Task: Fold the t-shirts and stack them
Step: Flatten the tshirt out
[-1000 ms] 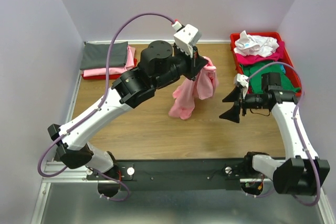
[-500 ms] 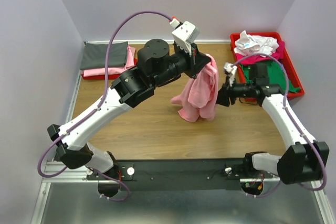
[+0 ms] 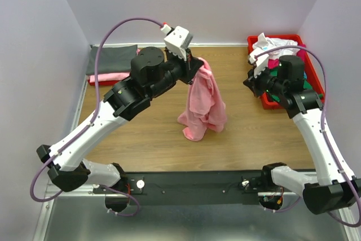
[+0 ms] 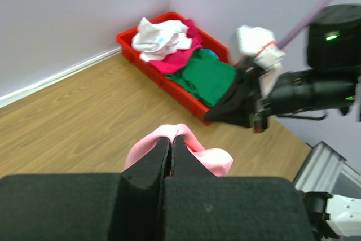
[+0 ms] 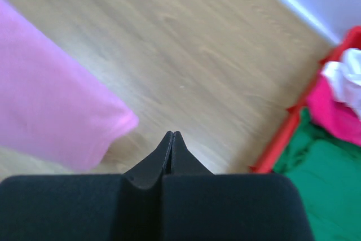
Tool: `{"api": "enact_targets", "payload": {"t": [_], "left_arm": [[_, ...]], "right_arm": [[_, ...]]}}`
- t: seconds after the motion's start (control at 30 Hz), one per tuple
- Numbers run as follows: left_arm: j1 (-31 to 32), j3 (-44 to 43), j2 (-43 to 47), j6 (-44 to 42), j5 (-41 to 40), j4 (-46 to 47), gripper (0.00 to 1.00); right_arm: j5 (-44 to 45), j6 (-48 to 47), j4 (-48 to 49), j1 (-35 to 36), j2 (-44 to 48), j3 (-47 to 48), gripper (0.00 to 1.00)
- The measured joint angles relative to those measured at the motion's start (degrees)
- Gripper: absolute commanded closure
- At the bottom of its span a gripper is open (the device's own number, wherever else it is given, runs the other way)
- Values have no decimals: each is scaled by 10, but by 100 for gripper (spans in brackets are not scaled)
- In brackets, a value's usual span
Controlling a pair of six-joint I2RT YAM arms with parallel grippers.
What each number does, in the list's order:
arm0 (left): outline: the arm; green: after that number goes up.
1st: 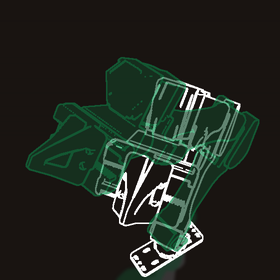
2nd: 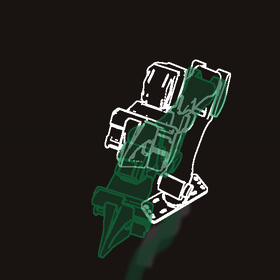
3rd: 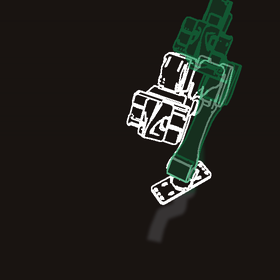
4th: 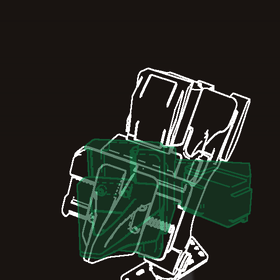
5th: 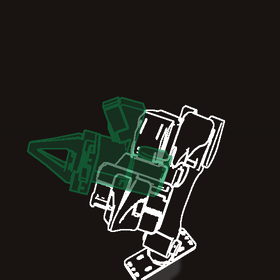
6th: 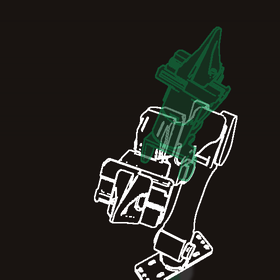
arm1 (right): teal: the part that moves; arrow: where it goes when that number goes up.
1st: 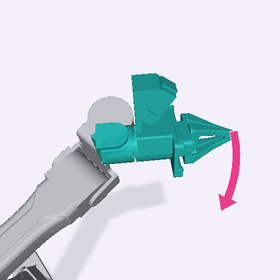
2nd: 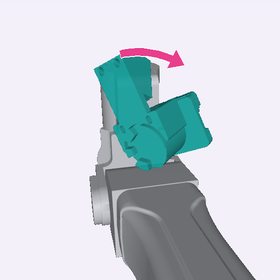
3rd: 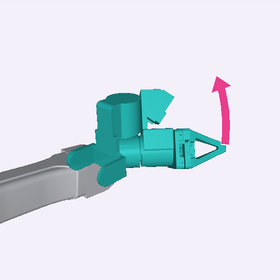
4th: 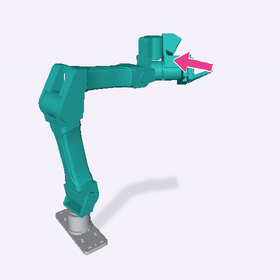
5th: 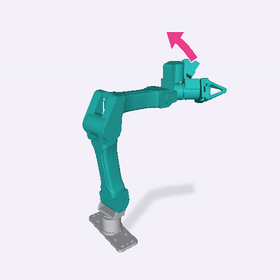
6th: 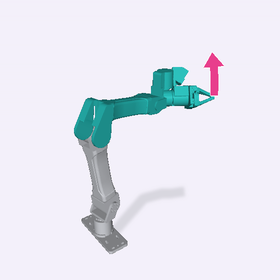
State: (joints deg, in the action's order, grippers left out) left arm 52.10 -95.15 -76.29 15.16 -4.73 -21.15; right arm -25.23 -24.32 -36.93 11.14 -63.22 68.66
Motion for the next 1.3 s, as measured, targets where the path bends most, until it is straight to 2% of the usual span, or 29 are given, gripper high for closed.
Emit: {"api": "enact_targets", "payload": {"t": [0.07, 0.13, 0.17, 0.2, 0.23, 0.27, 0.33, 0.47, 0.57, 0.67, 0.7, 0.73, 0.9, 1.03, 1.13, 1.3], "left_arm": [[-8, 22, 22, -3, -6, -1, 100], [-11, 41, 38, -3, -6, 2, 100], [-11, 52, 47, -3, -6, 4, 100], [-11, 62, 53, -3, -6, 5, 100], [-11, 68, 56, -3, -6, 5, 100], [-12, 71, 57, -3, -5, 5, 100], [-12, 75, 55, -1, -3, 5, 100], [-14, 75, 49, 5, 5, 10, 100], [-15, 74, 43, 9, 11, 17, 100], [-15, 72, 35, 15, 21, 22, 100], [-15, 72, 33, 18, 24, 24, 100], [-15, 72, 32, 21, 26, 26, 100], [-15, 72, 31, 25, 30, 27, 100], [-15, 72, 31, 25, 30, 26, 100], [-17, 72, 33, 21, 30, 26, 100], [-19, 72, 48, 3, 47, 17, 100]], "right_arm": [[28, 0, 0, 0, 7, 17, 97], [20, 0, -5, -1, 10, 27, 75], [11, -2, -7, -1, 11, 29, 43], [-29, -5, -14, -3, 11, 30, 26], [-65, -10, -26, -2, 10, 30, 14], [-107, -18, -40, -2, 7, 29, 9], [-179, -32, -66, 4, -3, 19, 6], [-225, -39, -76, 58, -21, -25, 6], [-220, -33, -69, 94, -41, -38, 7], [-206, -26, -50, 110, -65, -41, 16], [-202, -22, -38, 111, -78, -41, 29], [-199, -21, -33, 112, -85, -41, 50], [-165, 1, -13, 115, -132, -32, 98], [-113, 5, -13, 117, -92, -32, 99], [-40, -2, -20, 117, -35, -9, 99], [85, -28, -30, 103, 0, 116, 100]]}}
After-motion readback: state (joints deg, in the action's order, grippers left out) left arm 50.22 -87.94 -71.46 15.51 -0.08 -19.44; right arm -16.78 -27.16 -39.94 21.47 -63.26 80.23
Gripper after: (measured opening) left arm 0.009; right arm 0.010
